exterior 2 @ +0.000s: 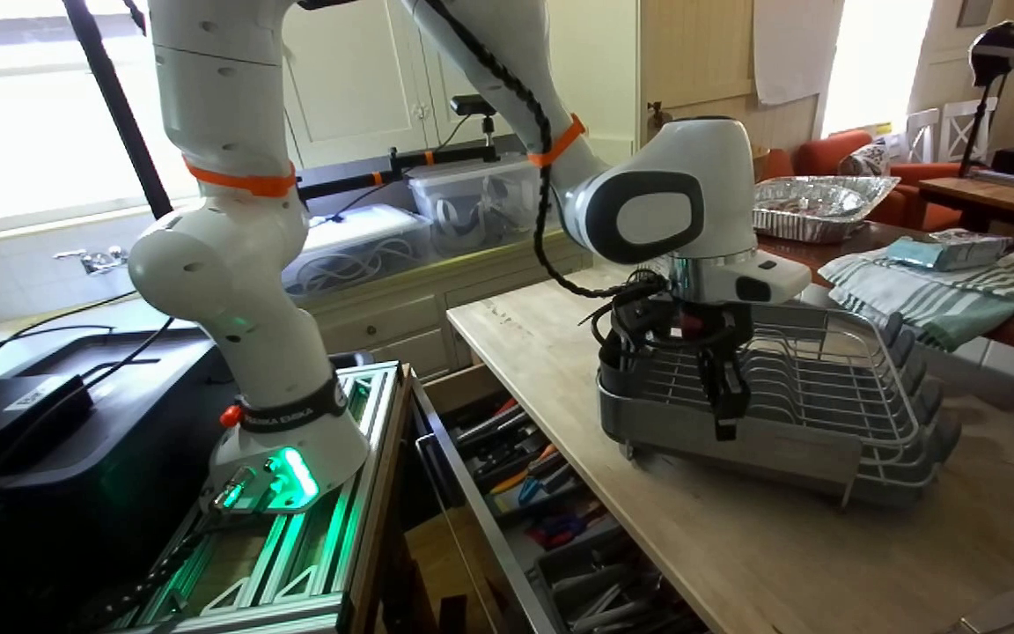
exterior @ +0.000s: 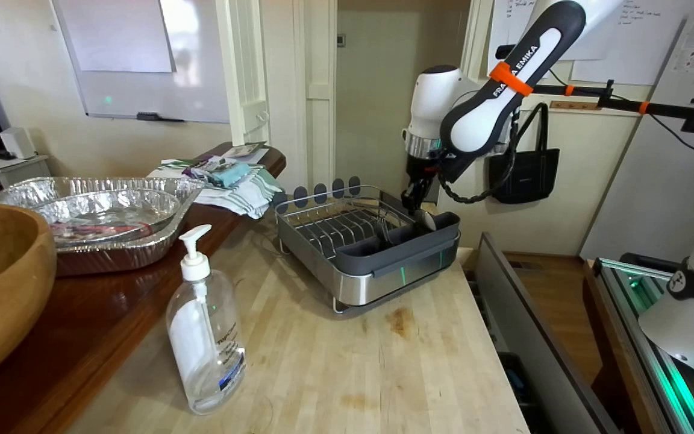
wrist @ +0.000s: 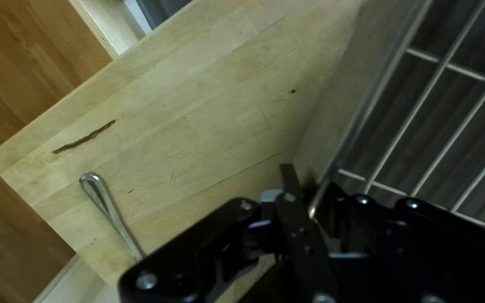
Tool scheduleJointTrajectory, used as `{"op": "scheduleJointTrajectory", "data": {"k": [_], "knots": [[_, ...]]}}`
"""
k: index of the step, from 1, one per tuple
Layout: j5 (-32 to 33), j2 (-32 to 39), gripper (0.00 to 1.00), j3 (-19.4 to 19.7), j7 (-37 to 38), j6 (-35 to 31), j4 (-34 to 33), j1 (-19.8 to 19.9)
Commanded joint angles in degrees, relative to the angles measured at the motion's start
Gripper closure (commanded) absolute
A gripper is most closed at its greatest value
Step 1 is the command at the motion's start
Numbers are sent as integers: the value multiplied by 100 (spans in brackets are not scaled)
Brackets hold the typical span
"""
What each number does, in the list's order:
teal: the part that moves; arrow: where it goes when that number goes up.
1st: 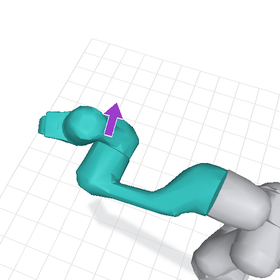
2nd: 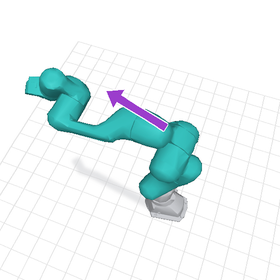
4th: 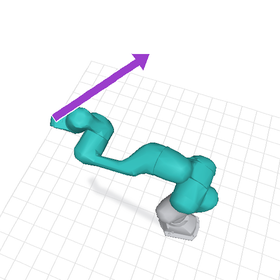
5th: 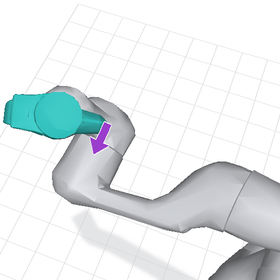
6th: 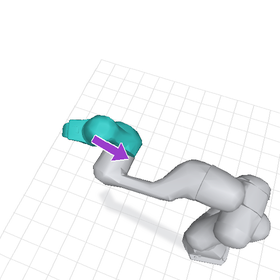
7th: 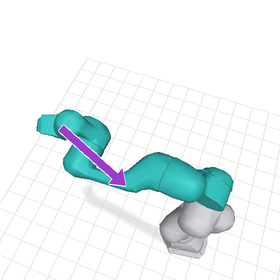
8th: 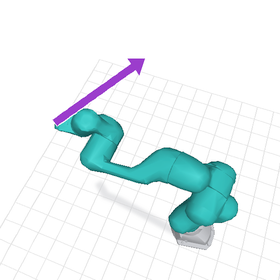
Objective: Rotate the dishrack.
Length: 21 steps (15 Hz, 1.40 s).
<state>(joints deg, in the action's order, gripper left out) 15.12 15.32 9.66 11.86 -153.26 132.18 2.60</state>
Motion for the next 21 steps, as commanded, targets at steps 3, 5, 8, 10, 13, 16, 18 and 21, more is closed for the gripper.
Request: {"op": "scheduleJointTrajectory", "data": {"k": [3, 5, 8, 10, 13, 16, 18, 21], "knots": [[201, -47, 97, -34, -1145, -100, 66, 153], [179, -84, 97, -62, -1469, -125, 117, 213], [247, -119, 97, -65, -1862, -174, 174, 276], [365, -99, 97, -17, -2028, -280, 161, 282], [547, -82, 97, 30, -2249, -362, 139, 283], [726, -61, 97, 35, -2461, -342, 80, 293], [840, -40, 97, 35, -2592, -302, 13, 298], [1115, -10, 97, 91, -2669, -196, -153, 252]]}}
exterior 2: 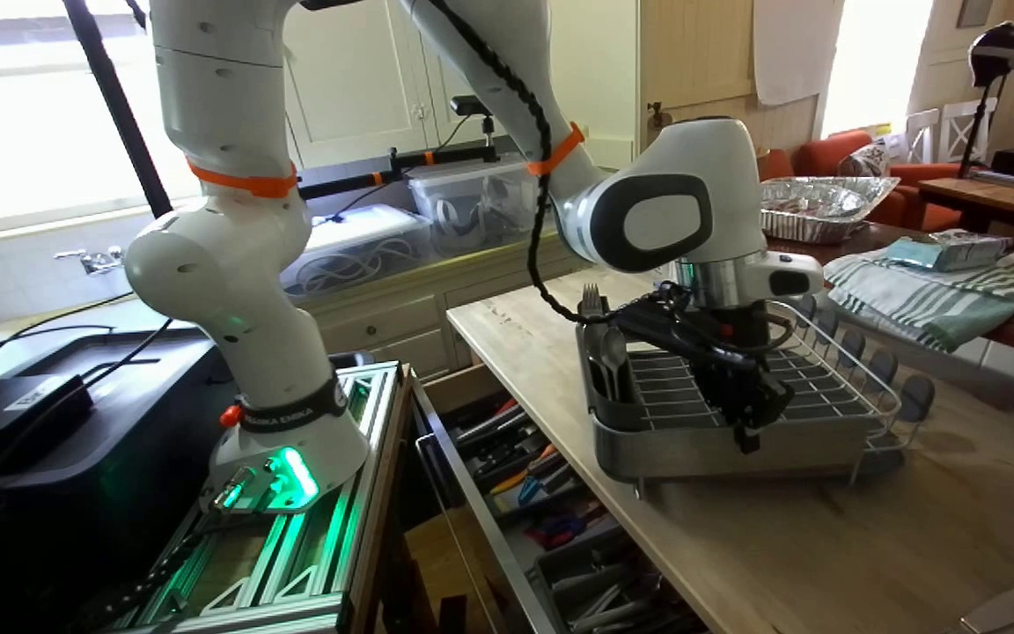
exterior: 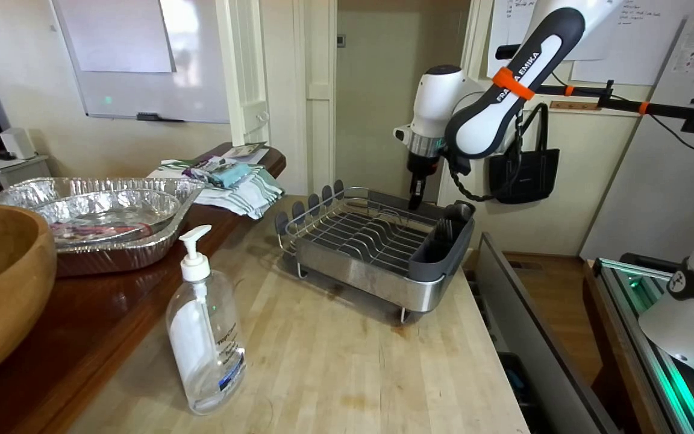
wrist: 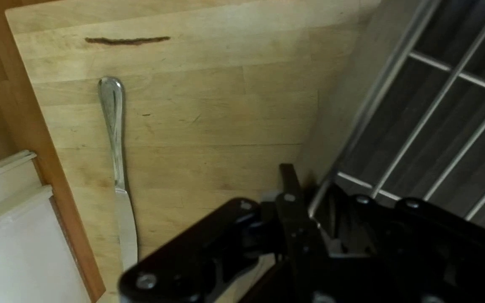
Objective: Rotate the dishrack.
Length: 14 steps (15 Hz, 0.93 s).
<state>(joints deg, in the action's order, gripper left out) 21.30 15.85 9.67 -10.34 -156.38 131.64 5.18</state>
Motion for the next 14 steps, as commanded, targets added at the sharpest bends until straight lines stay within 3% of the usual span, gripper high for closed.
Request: {"op": "scheduleJointTrajectory", "data": {"k": [1, 8, 14], "knots": [[571, -60, 97, 84, -495, 132, -149, -9], [1022, 112, 97, 54, -875, 165, -488, -16], [1012, 387, 97, -51, -1402, 192, -857, 21]]}}
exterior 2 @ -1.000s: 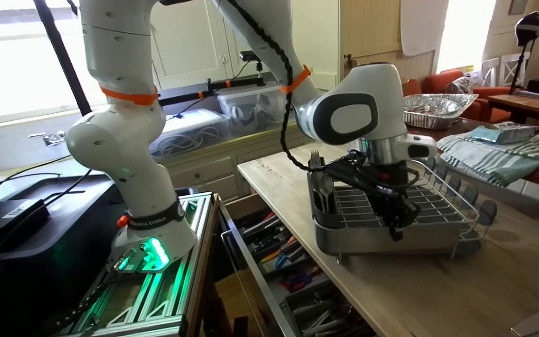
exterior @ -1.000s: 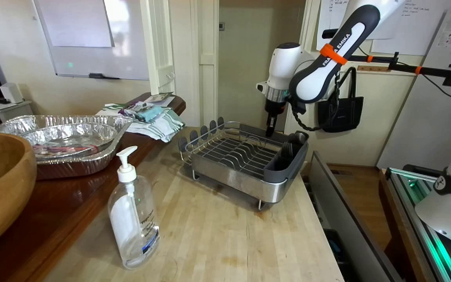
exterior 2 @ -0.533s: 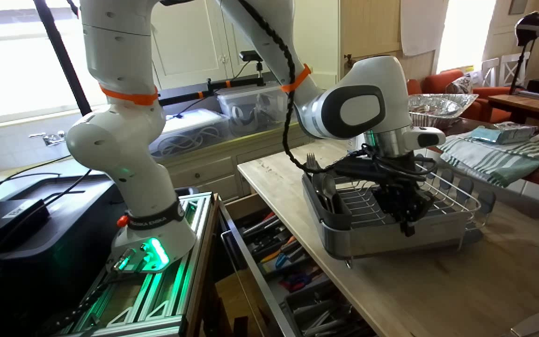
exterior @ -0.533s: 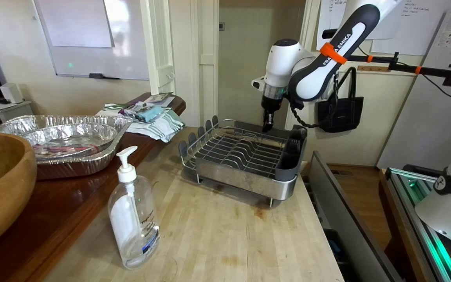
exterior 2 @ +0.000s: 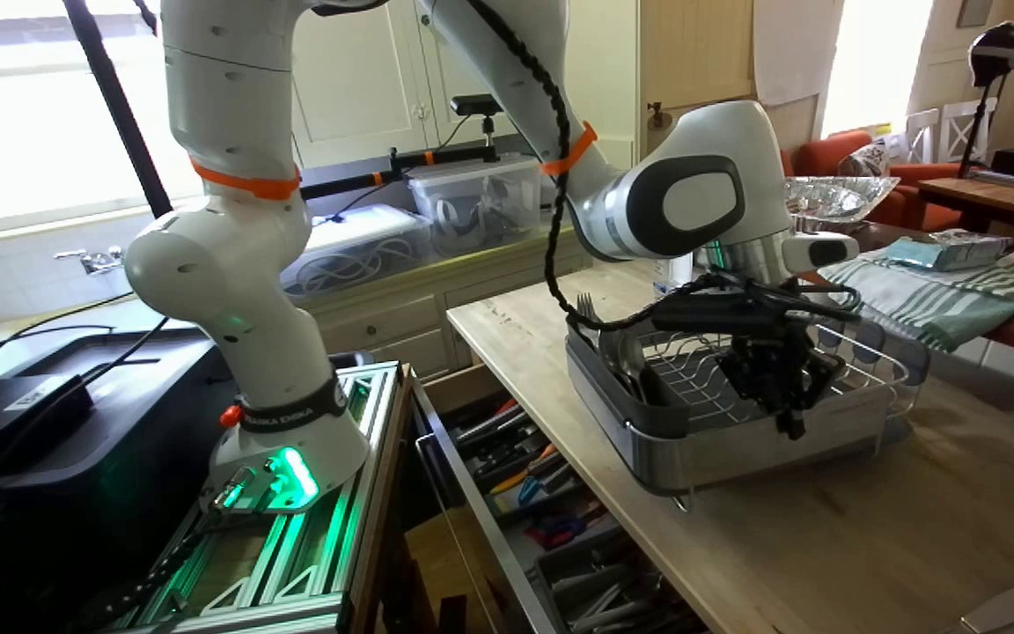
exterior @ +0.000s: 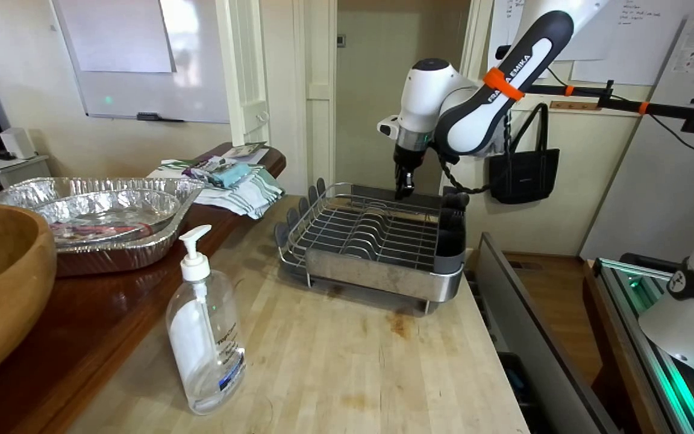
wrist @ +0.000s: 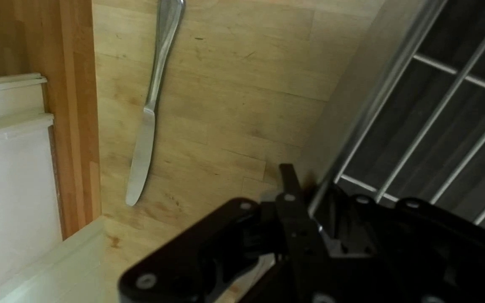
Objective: Rotate the dishrack.
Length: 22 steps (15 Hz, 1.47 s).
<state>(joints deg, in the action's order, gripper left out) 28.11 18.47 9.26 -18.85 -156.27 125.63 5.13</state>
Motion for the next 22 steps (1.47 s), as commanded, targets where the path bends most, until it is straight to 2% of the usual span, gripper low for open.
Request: {"op": "scheduleJointTrajectory", "data": {"k": [1, 9, 13, 22], "knots": [[316, 171, 97, -35, -636, 204, -326, 25], [317, 495, 97, -186, -1221, 307, -799, 21], [417, 643, 97, -137, -1424, 357, -1049, 29], [920, 959, 97, 73, -1296, 282, -1401, -89]]}}
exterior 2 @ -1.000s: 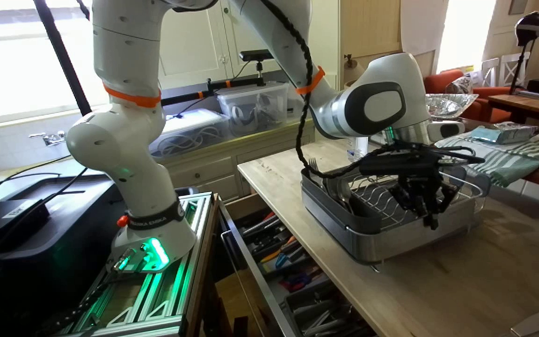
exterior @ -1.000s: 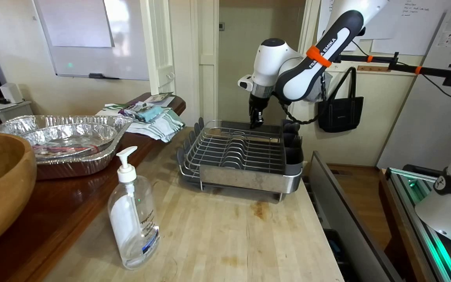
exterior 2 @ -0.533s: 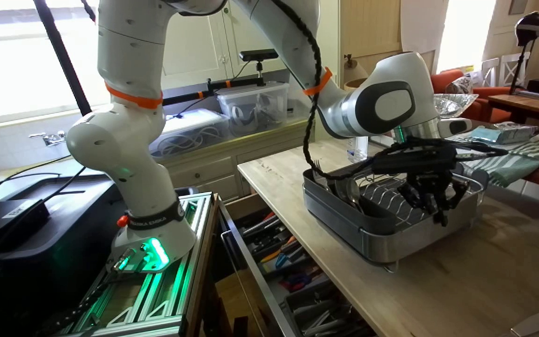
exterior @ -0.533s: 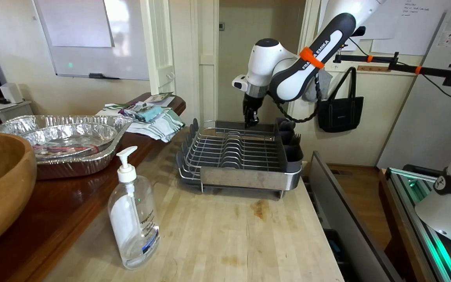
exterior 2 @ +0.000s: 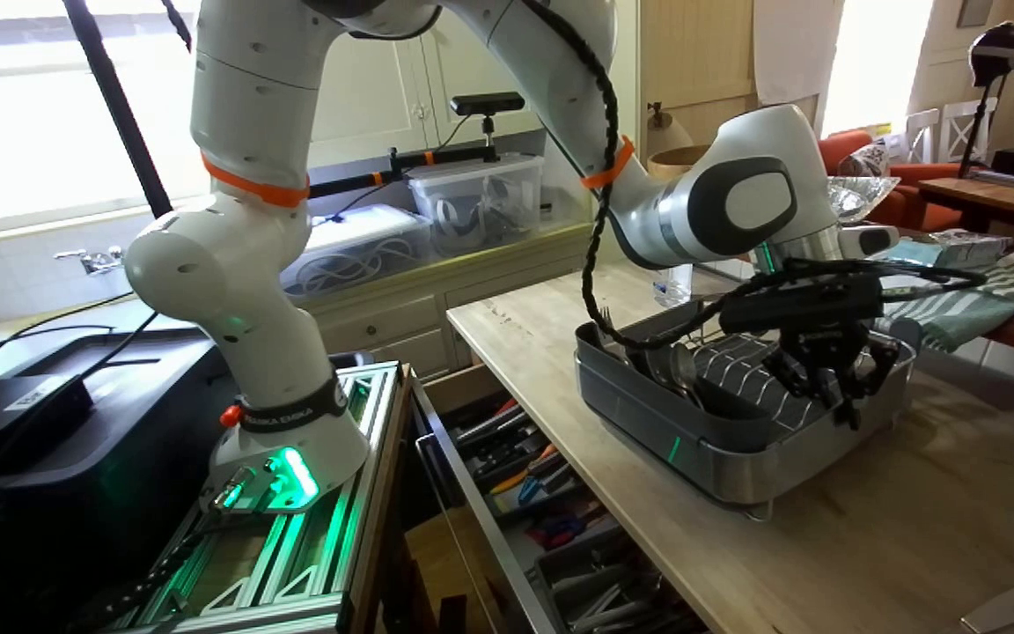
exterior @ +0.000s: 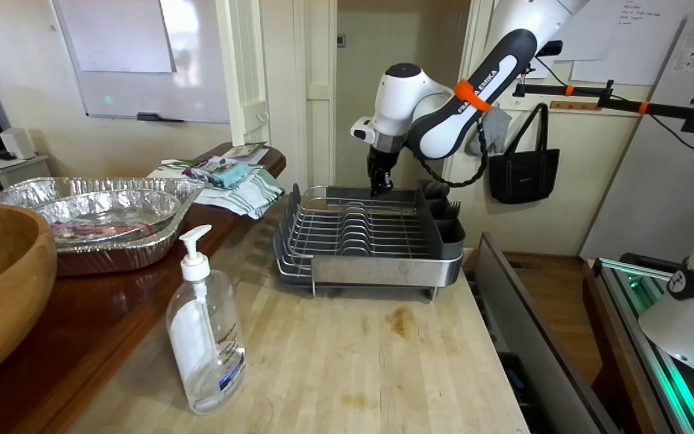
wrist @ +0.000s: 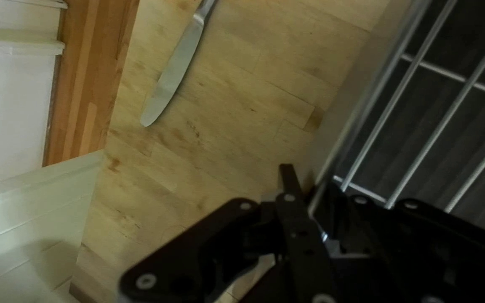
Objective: Rotate the dishrack.
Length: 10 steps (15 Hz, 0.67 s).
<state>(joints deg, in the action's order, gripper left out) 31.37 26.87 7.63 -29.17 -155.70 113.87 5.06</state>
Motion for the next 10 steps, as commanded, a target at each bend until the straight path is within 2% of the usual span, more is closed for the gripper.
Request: {"op": "scheduleJointTrajectory", "data": {"k": [1, 3, 4, 5, 10], "knots": [[701, 116, 97, 291, -184, 198, -244, -120], [788, 67, 96, 279, -165, 168, -240, -101], [821, 57, 91, 270, -162, 157, -236, -85], [886, 64, 97, 282, -137, 135, -241, -83], [927, 153, 97, 278, 67, 16, -203, -11]]}}
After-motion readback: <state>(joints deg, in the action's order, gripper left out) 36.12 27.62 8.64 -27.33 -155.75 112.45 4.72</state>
